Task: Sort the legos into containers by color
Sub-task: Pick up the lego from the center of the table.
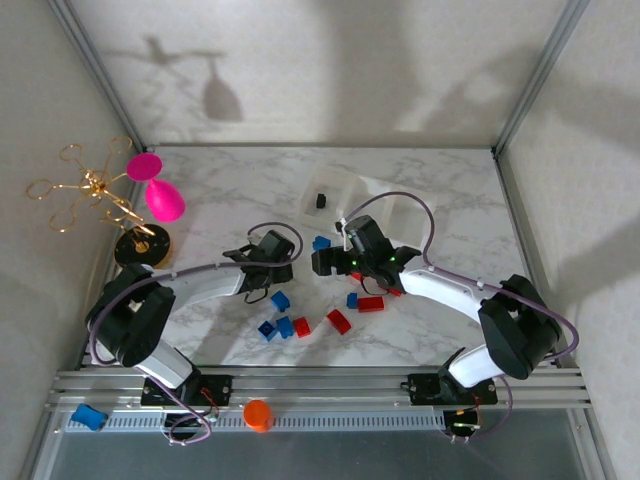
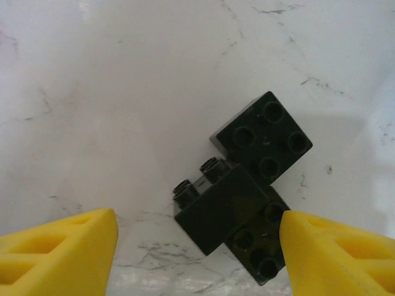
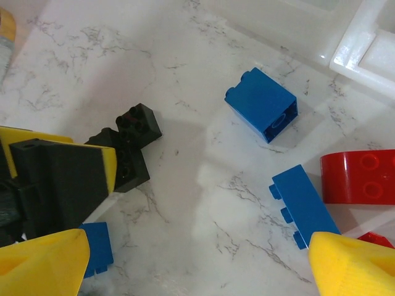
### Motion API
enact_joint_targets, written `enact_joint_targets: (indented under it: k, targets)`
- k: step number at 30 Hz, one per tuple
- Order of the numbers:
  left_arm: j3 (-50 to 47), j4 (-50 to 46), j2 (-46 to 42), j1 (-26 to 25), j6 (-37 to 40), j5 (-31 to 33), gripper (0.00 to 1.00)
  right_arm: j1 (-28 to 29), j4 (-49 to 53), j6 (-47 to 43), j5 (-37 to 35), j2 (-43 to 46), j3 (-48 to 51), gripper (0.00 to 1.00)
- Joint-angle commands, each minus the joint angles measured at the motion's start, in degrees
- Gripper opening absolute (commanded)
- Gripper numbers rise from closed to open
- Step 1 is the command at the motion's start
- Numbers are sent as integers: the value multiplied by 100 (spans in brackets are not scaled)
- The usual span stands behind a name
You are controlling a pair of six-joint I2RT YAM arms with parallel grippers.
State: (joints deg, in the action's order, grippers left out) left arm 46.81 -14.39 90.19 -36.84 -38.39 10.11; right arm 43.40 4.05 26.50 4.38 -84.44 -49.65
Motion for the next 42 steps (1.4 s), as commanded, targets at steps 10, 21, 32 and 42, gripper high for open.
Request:
enact_joint_targets:
  k: [10, 21, 32, 42]
  targets:
    - [285, 234, 413, -60, -210, 315, 60, 40, -70, 48, -43, 165, 86, 95]
    - [136, 323, 429, -54, -291, 351, 50, 37, -72, 46, -43, 104, 52, 96]
    - [101, 260, 439, -60, -228, 365, 46, 38, -36, 35, -76, 90, 3, 97]
    - [248, 23, 2, -60, -195, 526, 40, 29, 149, -10, -307, 300, -121, 99]
